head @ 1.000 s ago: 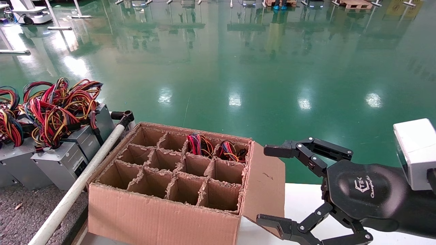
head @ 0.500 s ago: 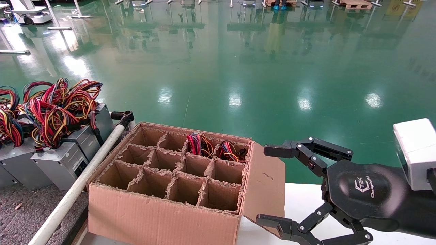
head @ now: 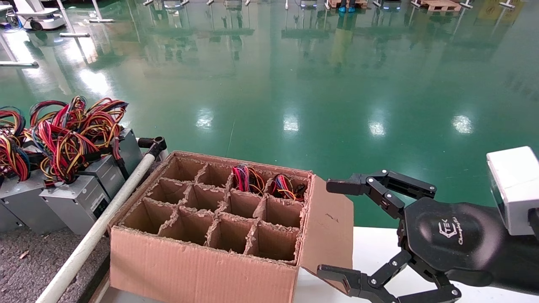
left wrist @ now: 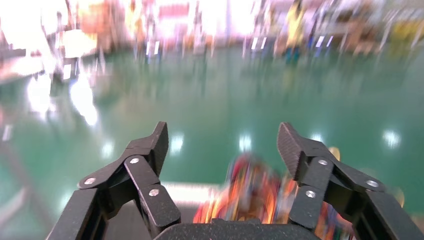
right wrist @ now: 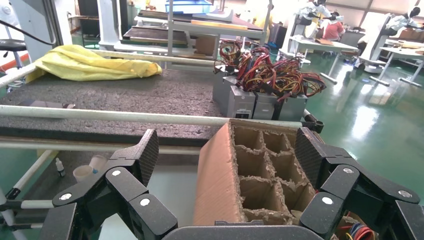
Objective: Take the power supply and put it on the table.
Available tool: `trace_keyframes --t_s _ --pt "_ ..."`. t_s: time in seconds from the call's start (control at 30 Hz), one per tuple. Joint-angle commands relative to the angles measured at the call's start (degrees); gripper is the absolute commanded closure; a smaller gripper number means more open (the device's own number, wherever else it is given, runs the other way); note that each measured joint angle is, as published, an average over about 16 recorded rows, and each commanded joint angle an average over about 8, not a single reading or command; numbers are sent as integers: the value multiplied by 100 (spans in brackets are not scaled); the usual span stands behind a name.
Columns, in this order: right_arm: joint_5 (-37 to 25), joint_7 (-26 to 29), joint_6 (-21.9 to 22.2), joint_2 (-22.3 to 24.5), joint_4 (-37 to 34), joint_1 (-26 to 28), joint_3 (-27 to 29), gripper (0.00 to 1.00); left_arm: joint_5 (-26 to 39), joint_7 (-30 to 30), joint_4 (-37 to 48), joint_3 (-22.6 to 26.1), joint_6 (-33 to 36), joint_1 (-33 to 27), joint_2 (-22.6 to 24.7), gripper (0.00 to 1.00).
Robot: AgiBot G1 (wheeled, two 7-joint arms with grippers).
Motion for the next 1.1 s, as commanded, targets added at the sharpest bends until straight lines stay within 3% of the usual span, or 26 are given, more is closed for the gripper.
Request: trace_keyframes --t_s 0.03,0.33,1.1 --pt "0 0 0 0 0 0 0 0 -189 170 -123 -131 17 -61 22 0" --pt "1 0 2 1 -1 -1 0 0 -666 291 -409 -394 -130 -47 437 0" --pt "2 0 3 1 -2 -1 -1 0 -1411 -290 -2968 -209 808 1567 570 0"
